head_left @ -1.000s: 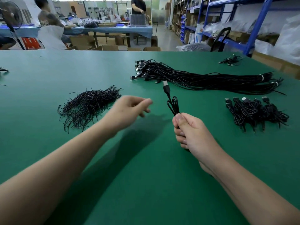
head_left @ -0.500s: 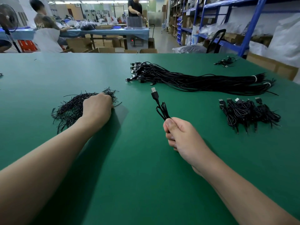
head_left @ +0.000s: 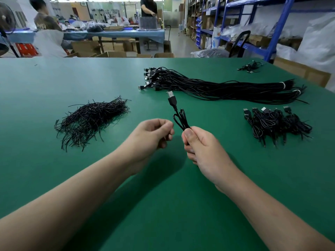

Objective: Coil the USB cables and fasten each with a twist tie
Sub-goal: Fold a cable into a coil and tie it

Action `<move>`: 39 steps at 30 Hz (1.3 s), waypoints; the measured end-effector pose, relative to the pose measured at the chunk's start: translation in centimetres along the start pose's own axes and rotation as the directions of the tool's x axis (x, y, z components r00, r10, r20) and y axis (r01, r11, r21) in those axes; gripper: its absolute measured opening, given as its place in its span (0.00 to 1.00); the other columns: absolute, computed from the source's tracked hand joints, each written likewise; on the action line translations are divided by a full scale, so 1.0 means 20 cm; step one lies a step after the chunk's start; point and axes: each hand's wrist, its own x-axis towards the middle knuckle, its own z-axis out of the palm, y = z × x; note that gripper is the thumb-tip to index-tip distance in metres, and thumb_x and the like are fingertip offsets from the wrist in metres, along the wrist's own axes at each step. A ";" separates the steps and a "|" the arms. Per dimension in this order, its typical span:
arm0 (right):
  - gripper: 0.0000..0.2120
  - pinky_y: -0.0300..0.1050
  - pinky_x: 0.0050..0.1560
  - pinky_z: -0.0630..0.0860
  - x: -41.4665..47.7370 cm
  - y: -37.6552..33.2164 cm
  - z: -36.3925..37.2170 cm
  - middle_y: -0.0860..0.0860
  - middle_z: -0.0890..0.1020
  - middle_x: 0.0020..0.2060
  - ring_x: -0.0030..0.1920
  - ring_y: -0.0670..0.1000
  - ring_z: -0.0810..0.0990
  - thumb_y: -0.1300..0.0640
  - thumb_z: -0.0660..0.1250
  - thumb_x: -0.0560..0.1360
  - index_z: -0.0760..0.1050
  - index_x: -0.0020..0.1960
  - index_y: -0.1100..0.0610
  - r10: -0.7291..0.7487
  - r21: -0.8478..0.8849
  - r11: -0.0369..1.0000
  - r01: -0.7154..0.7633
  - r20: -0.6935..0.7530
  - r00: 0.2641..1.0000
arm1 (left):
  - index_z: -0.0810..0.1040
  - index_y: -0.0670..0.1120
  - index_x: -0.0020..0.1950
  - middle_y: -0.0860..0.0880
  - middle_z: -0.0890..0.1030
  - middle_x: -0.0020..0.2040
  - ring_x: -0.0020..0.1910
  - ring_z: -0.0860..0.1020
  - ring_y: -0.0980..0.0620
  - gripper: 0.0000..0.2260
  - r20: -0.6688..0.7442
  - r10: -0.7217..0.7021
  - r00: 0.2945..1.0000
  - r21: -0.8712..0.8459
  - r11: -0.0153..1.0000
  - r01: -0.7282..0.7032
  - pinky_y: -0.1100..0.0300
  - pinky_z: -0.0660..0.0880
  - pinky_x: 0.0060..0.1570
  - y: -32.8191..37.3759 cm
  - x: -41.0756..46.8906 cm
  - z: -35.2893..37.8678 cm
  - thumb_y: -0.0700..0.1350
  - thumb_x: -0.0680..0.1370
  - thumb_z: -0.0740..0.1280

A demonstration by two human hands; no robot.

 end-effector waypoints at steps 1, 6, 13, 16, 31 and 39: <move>0.17 0.41 0.31 0.61 0.00 0.00 0.00 0.41 0.66 0.26 0.28 0.44 0.62 0.51 0.54 0.86 0.68 0.41 0.55 -0.019 -0.035 0.999 0.019 -0.008 1.000 | 0.78 0.43 0.47 0.50 0.78 0.38 0.35 0.72 0.57 0.07 0.020 -0.021 1.000 -0.056 0.998 0.022 0.66 0.69 0.35 -0.01 -0.02 0.02 0.42 0.83 0.64; 0.16 0.50 0.36 0.65 -0.01 0.00 0.01 0.43 0.69 0.29 0.32 0.48 0.66 0.52 0.55 0.86 0.72 0.43 0.59 -0.063 -0.150 0.987 0.058 -0.028 0.998 | 0.83 0.44 0.47 0.50 0.81 0.39 0.35 0.73 0.57 0.07 0.032 -0.033 0.999 -0.139 0.990 0.037 0.67 0.74 0.37 -0.03 -0.08 0.03 0.43 0.81 0.67; 0.17 0.36 0.24 0.64 -0.02 -0.02 0.01 0.42 0.72 0.26 0.22 0.42 0.68 0.52 0.55 0.86 0.73 0.47 0.63 -0.015 -0.105 0.994 0.010 -0.045 0.999 | 0.84 0.42 0.55 0.50 0.83 0.40 0.34 0.78 0.58 0.12 0.082 -0.027 0.996 -0.217 0.975 0.044 0.67 0.75 0.35 -0.05 -0.11 0.01 0.46 0.74 0.71; 0.18 0.37 0.24 0.65 -0.02 -0.02 0.01 0.44 0.70 0.28 0.23 0.43 0.66 0.52 0.55 0.86 0.73 0.46 0.63 -0.002 -0.060 0.998 -0.002 -0.058 0.998 | 0.85 0.43 0.54 0.49 0.83 0.41 0.35 0.78 0.57 0.12 0.097 -0.003 0.995 -0.195 0.980 0.022 0.67 0.75 0.35 -0.05 -0.11 0.01 0.46 0.73 0.72; 0.17 0.40 0.27 0.61 -0.01 0.02 0.02 0.42 0.68 0.26 0.26 0.44 0.63 0.51 0.55 0.86 0.72 0.46 0.62 -0.011 -0.003 1.000 0.011 -0.026 1.000 | 0.84 0.40 0.58 0.47 0.84 0.45 0.39 0.79 0.58 0.14 0.156 0.026 0.987 -0.320 0.947 0.026 0.67 0.77 0.42 -0.07 -0.10 -0.01 0.43 0.75 0.69; 0.17 0.41 0.28 0.60 -0.01 0.02 0.02 0.41 0.67 0.25 0.26 0.45 0.62 0.51 0.55 0.86 0.71 0.43 0.58 -0.004 0.005 1.000 0.004 -0.021 1.000 | 0.87 0.46 0.50 0.47 0.86 0.44 0.39 0.81 0.56 0.07 0.108 0.044 0.993 -0.140 0.990 -0.029 0.65 0.77 0.39 -0.06 -0.08 -0.05 0.46 0.77 0.70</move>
